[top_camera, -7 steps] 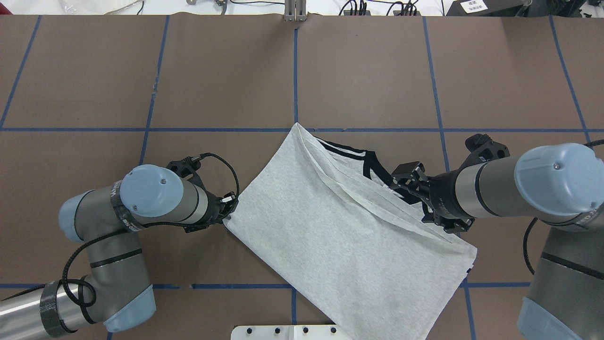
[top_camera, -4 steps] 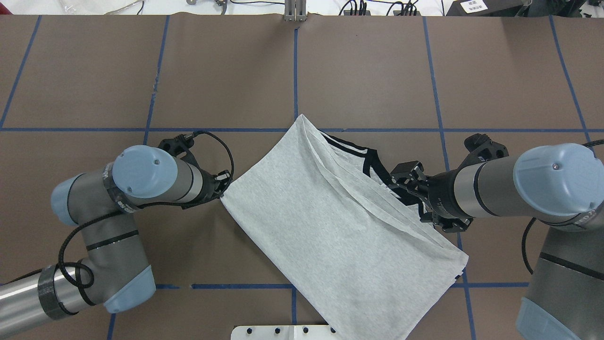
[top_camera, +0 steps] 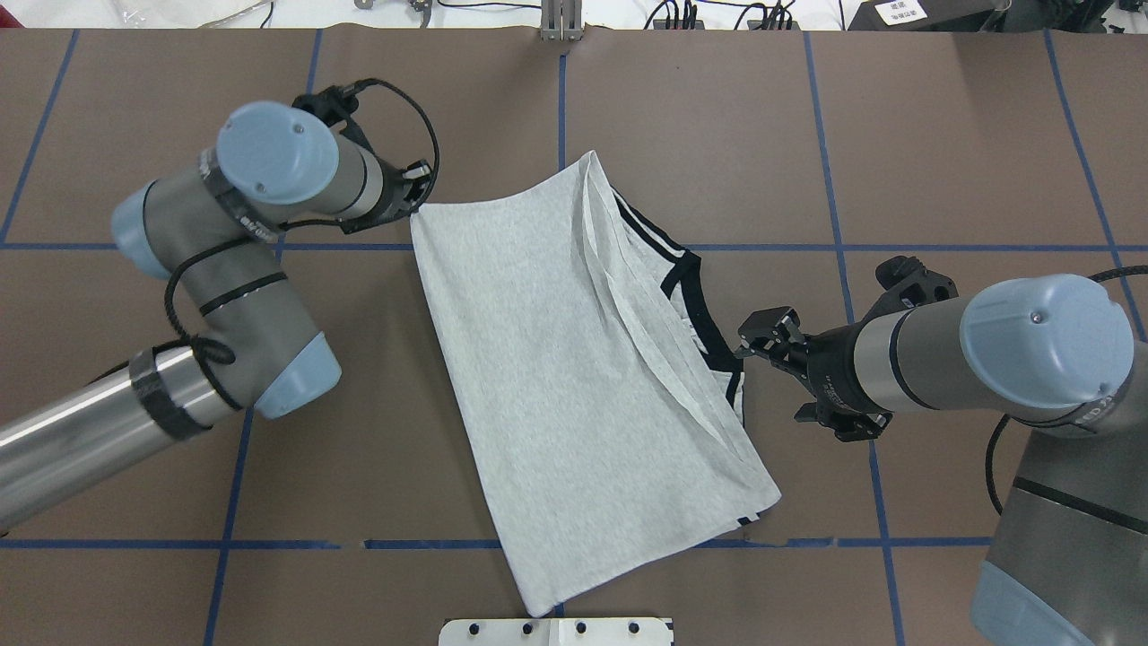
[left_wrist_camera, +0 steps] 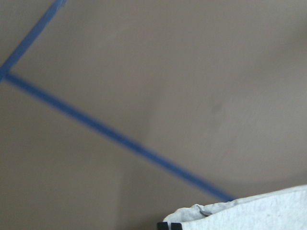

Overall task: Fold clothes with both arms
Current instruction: 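Rotate the shirt upright with the right gripper while the left arm lifts away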

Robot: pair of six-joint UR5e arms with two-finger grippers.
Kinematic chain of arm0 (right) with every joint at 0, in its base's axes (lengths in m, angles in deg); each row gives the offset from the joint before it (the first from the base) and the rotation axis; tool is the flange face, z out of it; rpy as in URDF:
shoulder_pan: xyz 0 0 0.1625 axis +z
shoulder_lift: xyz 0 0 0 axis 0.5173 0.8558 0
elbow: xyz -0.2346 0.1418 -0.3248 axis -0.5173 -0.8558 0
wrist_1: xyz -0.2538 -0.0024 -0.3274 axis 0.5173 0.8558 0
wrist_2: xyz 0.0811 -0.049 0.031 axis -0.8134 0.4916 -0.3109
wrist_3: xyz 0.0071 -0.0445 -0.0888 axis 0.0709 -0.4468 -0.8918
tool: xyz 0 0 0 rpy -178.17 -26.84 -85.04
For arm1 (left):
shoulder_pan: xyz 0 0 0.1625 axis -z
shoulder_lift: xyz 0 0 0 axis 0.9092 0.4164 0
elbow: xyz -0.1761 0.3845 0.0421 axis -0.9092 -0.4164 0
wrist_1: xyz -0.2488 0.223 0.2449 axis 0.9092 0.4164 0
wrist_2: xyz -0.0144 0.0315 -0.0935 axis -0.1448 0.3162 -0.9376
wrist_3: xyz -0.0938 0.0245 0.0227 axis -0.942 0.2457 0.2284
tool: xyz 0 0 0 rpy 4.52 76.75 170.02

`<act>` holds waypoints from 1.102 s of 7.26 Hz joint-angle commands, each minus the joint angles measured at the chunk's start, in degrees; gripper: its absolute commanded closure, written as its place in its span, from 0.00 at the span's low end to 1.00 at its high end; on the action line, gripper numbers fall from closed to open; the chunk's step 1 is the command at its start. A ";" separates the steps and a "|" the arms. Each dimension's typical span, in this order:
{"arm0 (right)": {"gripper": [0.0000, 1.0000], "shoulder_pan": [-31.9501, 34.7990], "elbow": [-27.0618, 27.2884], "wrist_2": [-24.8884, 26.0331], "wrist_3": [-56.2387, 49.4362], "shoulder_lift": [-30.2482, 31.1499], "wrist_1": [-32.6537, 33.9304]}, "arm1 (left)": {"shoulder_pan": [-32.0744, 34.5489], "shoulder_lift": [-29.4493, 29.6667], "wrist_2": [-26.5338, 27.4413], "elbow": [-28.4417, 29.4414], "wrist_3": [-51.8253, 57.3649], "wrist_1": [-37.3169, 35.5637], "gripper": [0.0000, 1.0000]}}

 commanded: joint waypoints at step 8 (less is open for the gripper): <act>0.00 -8.44 -11.44 7.63 1.22 -14.55 0.50 | 6.91 2.45 -4.77 7.66 5.88 15.47 0.41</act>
